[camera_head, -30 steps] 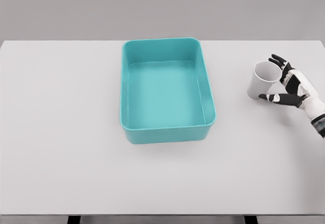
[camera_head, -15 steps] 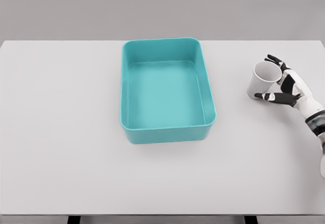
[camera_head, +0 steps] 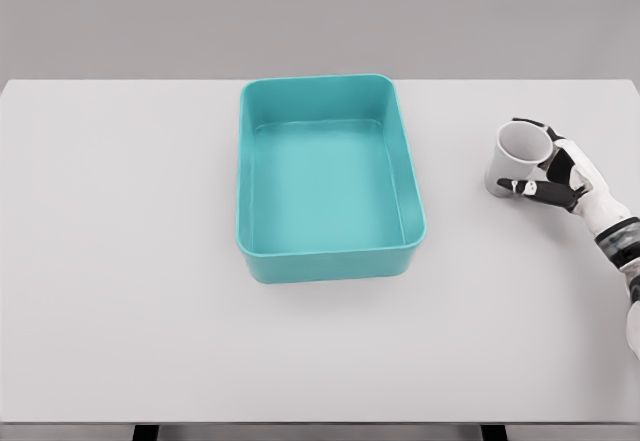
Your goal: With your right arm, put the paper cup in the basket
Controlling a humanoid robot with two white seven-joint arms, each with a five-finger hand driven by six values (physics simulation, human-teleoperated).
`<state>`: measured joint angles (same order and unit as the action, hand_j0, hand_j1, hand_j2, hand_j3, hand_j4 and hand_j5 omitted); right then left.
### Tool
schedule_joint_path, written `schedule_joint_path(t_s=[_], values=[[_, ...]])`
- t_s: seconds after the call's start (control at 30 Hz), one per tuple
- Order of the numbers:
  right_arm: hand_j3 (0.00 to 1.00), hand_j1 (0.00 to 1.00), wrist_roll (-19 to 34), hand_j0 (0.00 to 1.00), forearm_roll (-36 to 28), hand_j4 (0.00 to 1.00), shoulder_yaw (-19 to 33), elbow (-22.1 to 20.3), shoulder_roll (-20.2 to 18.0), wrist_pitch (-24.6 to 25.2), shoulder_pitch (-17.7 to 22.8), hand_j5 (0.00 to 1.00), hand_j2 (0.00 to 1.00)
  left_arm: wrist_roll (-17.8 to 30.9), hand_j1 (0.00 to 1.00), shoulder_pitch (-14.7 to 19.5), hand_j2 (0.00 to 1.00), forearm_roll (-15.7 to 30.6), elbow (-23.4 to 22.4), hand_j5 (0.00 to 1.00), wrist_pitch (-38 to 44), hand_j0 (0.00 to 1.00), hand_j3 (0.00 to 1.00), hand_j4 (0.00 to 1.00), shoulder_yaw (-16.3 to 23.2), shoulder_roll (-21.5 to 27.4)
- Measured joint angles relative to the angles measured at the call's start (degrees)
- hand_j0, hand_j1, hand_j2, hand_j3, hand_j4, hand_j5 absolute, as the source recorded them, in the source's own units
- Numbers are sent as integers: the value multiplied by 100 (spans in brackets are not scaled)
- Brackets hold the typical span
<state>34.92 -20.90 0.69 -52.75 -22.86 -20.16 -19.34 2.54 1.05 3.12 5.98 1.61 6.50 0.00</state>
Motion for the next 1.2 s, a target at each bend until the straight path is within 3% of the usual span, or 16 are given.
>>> schedule_joint_path(t_s=[0.3,0.57,0.83,1.2], values=[[60,60,8,60,65,60,-17,-59,-30,-18,0,60,60,0,100,0,100,2,0,100,1,100,100,100,0,0],[60,60,8,60,153,60,-13,-458,-65,-281,9,60,60,0,100,0,100,2,0,100,2,100,100,100,0,0],[60,60,8,60,545,60,-121,-987,-42,-460,-18,60,60,0,100,0,100,0,0,100,2,100,100,100,0,0],[59,59,8,59,1240,59,-395,-1338,74,-876,-343,59,59,0,100,0,100,0,0,100,3,100,100,100,0,0]])
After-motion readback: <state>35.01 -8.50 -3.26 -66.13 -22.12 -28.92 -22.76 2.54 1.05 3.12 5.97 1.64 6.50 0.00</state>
